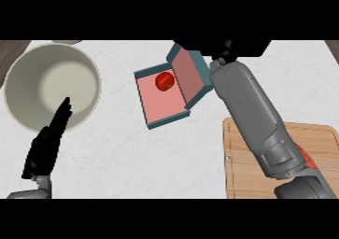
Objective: Pick the tomato from the cutting board and place it in the cardboard box
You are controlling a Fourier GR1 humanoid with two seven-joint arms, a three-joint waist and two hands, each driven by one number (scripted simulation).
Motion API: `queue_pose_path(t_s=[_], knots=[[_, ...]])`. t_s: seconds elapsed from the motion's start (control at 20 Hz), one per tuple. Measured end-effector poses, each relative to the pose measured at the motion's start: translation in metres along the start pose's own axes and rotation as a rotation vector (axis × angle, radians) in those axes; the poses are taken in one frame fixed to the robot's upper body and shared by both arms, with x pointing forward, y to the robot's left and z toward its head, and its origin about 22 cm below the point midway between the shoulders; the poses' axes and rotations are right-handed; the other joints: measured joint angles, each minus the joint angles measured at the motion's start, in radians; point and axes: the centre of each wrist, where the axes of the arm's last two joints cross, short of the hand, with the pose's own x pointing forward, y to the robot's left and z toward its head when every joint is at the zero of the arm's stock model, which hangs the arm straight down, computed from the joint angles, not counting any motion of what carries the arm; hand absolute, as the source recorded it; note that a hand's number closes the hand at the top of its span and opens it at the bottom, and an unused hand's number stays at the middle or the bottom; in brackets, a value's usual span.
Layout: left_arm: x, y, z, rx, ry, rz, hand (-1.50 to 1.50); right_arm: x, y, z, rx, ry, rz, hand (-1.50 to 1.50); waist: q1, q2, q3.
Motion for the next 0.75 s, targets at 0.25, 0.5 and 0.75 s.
queue_pose_path(t_s=[0.25, 0.5, 0.75], knots=[[-0.007, 0.011, 0.007, 0.018, 0.018, 0.001, 0.0, -0.024, -0.037, -0.011, -0.122, 0.027, -0.08, -1.5, -0.023, -0.009, 0.0], [-0.007, 0.014, 0.01, 0.032, 0.035, 0.005, 0.0, -0.045, -0.103, -0.022, -0.195, 0.042, -0.122, -1.5, -0.044, -0.015, -0.001], [-0.011, 0.015, 0.015, 0.04, 0.035, 0.007, 0.0, -0.075, -0.179, -0.014, -0.199, 0.025, -0.129, -1.5, -0.047, -0.015, -0.001]])
